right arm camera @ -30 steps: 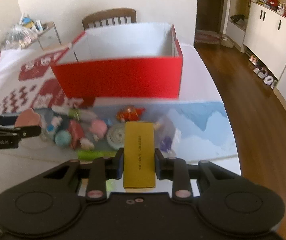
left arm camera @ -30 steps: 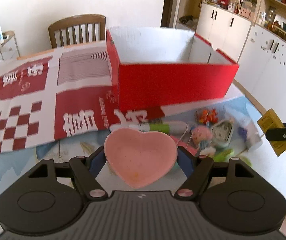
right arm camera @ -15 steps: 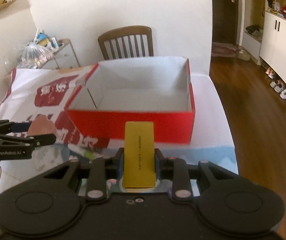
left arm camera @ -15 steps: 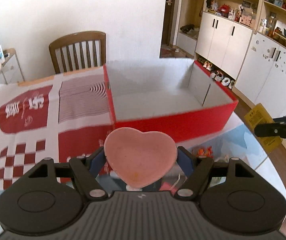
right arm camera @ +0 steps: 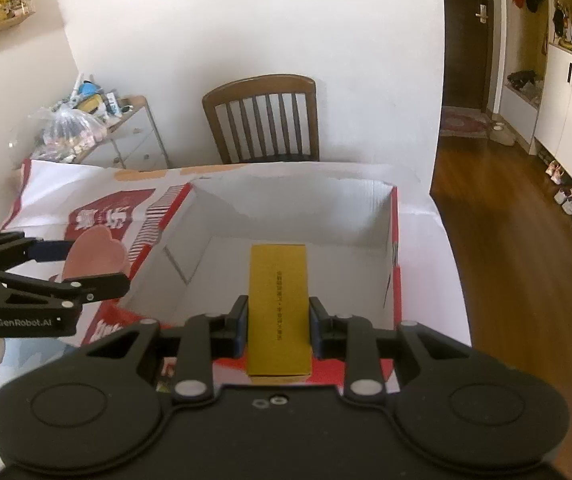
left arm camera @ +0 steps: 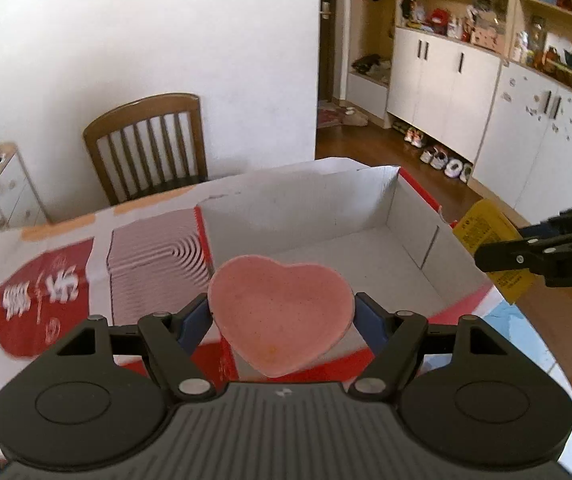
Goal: Organize rigid objects
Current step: 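Carry the pink heart dish and yellow box into the red box with both grippers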
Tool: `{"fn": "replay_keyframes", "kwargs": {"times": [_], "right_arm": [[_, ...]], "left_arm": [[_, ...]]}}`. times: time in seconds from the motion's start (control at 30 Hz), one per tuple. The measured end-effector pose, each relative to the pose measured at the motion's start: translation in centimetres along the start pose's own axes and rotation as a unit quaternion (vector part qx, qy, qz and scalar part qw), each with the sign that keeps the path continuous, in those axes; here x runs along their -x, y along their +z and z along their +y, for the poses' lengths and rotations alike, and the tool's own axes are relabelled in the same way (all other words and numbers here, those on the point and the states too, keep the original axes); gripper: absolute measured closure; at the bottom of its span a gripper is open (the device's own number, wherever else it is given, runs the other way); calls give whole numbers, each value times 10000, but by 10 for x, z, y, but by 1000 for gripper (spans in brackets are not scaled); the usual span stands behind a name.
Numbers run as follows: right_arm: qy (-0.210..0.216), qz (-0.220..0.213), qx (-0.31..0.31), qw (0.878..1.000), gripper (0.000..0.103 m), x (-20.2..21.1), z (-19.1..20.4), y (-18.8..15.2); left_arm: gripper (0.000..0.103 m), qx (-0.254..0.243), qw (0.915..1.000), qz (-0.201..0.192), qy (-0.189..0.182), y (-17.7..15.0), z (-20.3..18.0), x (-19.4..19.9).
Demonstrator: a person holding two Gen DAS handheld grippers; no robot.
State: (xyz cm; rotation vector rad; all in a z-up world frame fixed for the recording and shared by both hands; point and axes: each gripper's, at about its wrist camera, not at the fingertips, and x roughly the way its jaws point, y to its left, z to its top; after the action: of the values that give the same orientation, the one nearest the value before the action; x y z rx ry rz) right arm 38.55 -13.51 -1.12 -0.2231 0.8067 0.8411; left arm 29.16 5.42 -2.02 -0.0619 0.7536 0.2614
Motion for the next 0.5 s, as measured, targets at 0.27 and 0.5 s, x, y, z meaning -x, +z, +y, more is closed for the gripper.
{"fn": "replay_keyframes", "kwargs": {"times": [0.27,0.5], "right_arm": [[-168,222,48,9996,74,-46,-1,20],[-366,527,-33,9979,74,-85,-9,30]], "left_arm": [[27,-327,9994,122,-64,30,4,-52],[27,-451,9976,493,-161,52,1,-103]]}}
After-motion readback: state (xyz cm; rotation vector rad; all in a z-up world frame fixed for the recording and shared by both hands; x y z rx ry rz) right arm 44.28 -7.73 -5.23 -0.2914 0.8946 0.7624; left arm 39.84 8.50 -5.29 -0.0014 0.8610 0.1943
